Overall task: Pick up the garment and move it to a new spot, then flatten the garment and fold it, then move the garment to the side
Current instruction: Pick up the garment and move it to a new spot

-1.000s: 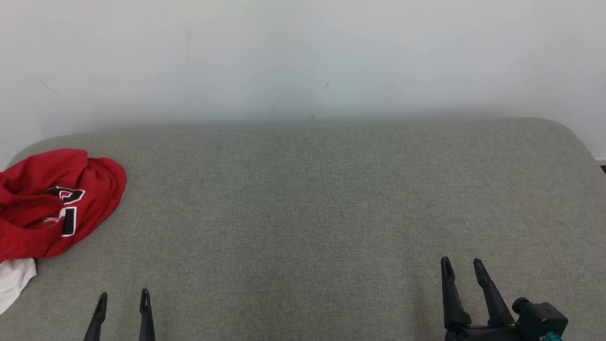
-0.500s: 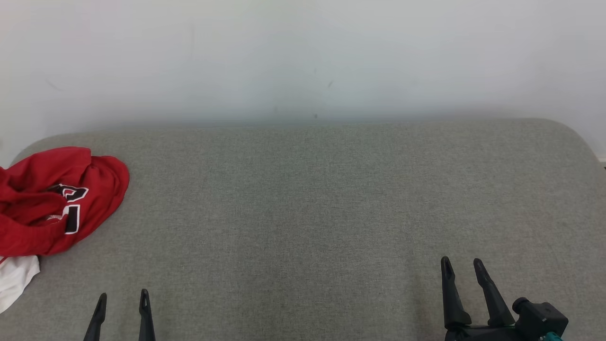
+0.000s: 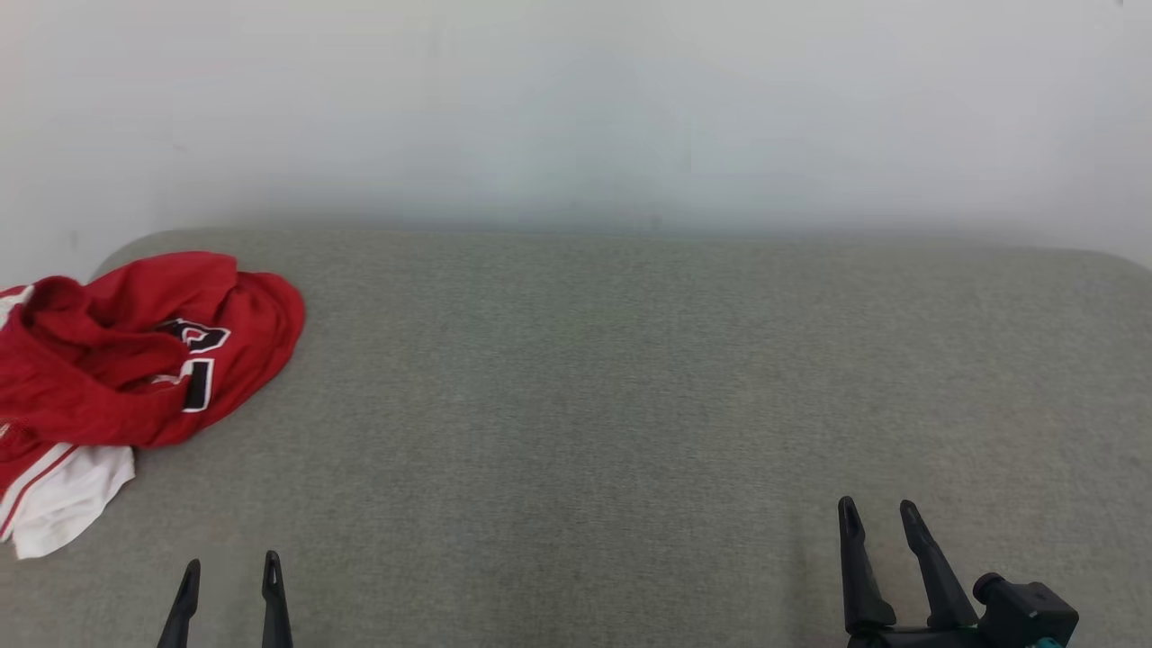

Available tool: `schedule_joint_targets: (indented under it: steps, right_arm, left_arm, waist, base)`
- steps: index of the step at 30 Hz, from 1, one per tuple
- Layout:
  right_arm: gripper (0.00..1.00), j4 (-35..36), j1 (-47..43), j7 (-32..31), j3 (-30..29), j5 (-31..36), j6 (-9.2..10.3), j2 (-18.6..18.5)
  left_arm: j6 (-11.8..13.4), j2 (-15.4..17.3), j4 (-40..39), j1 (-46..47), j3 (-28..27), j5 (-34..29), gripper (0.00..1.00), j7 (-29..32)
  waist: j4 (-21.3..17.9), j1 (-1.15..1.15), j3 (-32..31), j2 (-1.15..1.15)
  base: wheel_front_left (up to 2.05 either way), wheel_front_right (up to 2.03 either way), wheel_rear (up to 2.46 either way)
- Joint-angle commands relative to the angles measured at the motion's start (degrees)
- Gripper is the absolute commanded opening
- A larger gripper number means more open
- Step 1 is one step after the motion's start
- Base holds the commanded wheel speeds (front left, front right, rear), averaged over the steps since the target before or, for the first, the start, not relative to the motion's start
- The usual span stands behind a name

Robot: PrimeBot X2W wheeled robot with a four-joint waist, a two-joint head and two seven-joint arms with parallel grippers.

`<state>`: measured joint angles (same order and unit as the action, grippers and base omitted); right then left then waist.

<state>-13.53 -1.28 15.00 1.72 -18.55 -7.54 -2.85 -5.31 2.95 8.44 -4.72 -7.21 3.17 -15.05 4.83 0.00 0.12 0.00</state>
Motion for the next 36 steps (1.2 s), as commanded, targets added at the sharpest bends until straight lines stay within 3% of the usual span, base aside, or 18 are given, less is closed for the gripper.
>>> schedule_joint_targets:
  steps: [1, 15, 36]
  right_arm:
    - [1.0, -0.05, -0.59, 0.28, 0.14, -0.12, 0.1, -0.05]
    - [1.0, -0.69, -1.17, 0.18, 0.44, 0.33, 0.1, -0.05]
    - [1.0, -1.12, -1.86, 0.18, 1.53, 2.53, 0.1, -0.06]
  left_arm:
    - [0.14, -0.1, 0.03, -0.73, 0.01, -0.19, 1.0, -0.2]
    - [0.88, -0.1, -0.13, -2.07, -0.69, -0.55, 1.0, -0.2]
    - [2.44, -0.09, 0.82, -3.21, -1.89, 0.22, 1.0, -0.2]
  waist:
    - [2.18, 0.0, -0.22, 0.0]
    - [11.8, 0.0, -0.55, 0.0]
    - [21.47, 0.0, -1.85, 0.0]
  base:
    - [0.0, 0.0, 0.0]
    - [0.0, 0.0, 0.0]
    - [0.0, 0.0, 0.0]
